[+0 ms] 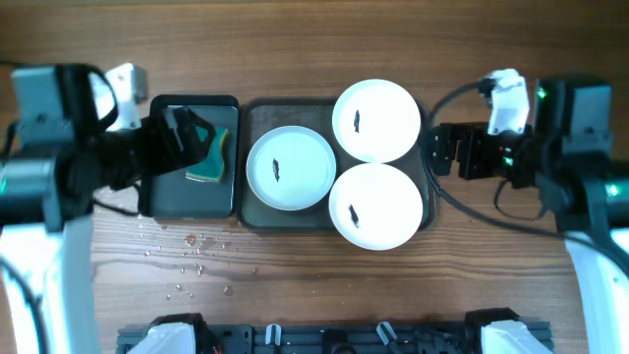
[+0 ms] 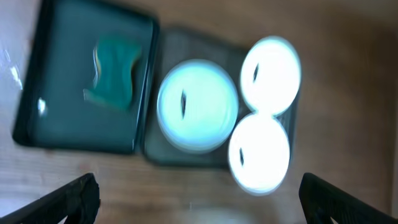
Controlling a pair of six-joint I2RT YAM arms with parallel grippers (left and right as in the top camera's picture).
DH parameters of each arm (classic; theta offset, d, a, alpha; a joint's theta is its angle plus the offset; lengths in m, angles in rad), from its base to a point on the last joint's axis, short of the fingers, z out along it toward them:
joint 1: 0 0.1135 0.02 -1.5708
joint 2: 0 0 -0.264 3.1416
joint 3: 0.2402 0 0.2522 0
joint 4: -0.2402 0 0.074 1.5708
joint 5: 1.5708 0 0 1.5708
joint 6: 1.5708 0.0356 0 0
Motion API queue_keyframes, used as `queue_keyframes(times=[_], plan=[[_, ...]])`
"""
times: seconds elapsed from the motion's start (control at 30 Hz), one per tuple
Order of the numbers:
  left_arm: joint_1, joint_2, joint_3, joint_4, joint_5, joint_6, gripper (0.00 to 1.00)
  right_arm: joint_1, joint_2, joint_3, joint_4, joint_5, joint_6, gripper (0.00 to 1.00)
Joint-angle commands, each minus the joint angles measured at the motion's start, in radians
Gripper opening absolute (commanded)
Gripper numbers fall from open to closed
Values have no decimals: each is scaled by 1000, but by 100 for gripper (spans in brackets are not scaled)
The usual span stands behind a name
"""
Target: Clean dirty plates on tray and stack at the side
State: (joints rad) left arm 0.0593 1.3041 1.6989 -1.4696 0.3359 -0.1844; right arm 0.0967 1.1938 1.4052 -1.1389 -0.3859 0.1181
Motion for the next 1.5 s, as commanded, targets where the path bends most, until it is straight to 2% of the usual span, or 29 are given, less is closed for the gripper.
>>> queue_keyframes(times=[0.0,0.07,0.13,0.17,0.23,0.27,0.3,0.37,0.47,0.53,0.57,0.6,0.67,0.7,0.8,0.87,0.9,0.97,1.27,1.47], plan=[[2,69,16,-32,30,24,100,11,70,19,-30,-62,-6,75],[2,95,16,-31,31,23,100,32,109,14,-37,-60,3,65],[2,115,16,-31,31,20,99,57,147,2,-33,-51,40,65],[2,121,16,-31,31,20,95,71,168,-5,-31,-48,50,66],[2,132,16,-31,30,21,78,97,214,-8,-26,-49,46,74],[2,137,16,-30,22,21,66,113,243,-8,-16,-54,46,94],[2,140,16,-30,10,21,64,124,267,-8,1,-75,40,100],[2,143,16,-30,-6,21,65,136,313,-8,30,-122,31,100],[2,143,16,-30,-23,21,81,155,392,-8,74,-165,45,99],[2,144,16,-30,-23,21,84,177,444,-8,107,-161,50,85],[2,144,16,-30,-23,21,90,192,468,-8,124,-155,51,78],[2,144,16,-29,-23,21,100,205,486,-8,137,-145,58,72],[2,144,16,-27,-23,21,100,248,528,-8,171,-76,104,56],[2,144,16,-27,-23,21,100,271,548,-8,189,-36,124,53],[2,144,16,-24,-23,21,100,338,592,-8,233,76,153,52],[2,144,16,-23,-23,21,86,379,614,-8,258,138,153,44],[2,144,16,-23,-23,21,73,400,622,-8,269,172,154,41],[2,144,16,-23,-23,21,66,427,635,-8,287,227,155,41],[2,144,16,-16,-23,21,59,453,702,-8,358,312,196,38],[2,144,16,-6,-67,21,59,453,744,-8,366,327,196,27]])
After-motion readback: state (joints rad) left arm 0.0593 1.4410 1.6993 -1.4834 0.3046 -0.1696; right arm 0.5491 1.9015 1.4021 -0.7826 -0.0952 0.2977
